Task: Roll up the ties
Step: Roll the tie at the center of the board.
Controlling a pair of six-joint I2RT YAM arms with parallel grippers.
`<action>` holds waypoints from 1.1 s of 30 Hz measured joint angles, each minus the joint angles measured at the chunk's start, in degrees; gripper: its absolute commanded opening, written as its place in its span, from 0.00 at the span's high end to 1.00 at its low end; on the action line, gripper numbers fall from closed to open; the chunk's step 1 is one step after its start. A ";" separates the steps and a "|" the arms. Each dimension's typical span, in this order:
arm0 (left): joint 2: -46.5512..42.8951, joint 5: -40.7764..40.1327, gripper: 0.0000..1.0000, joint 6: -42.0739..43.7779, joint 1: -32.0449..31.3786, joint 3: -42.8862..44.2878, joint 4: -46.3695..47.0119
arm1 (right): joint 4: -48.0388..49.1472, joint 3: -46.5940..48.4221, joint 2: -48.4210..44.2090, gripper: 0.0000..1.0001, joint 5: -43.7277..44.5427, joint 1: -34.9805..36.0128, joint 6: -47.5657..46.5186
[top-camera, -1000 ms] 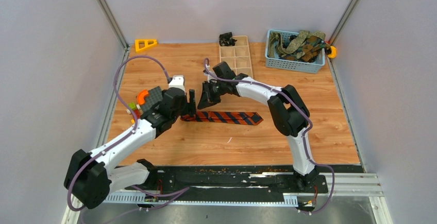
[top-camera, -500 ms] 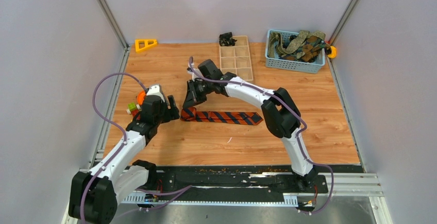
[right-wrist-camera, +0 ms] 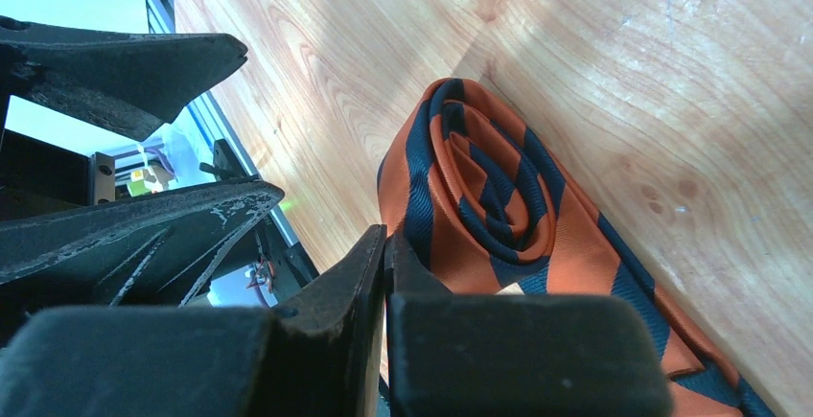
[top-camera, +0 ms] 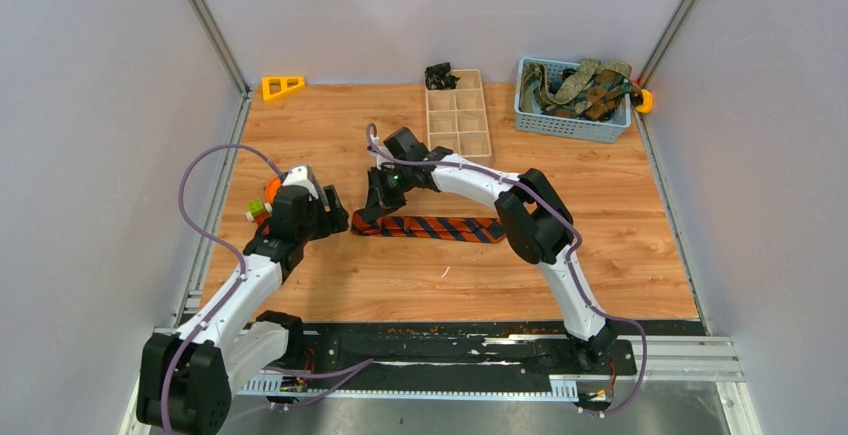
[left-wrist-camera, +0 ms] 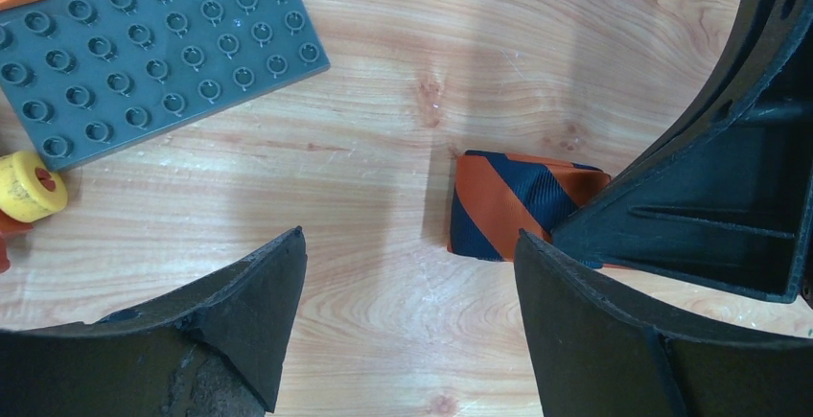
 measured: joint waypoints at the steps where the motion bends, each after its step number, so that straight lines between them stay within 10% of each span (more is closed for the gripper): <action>1: 0.20 0.17 0.15 -0.02 0.04 -0.02 0.24 | -0.02 0.00 0.00 0.96 0.07 -0.02 0.00; 33: 12.39 11.58 0.17 -0.42 0.09 -0.22 8.81 | 4.13 -7.30 -0.98 0.96 -1.57 -2.43 0.02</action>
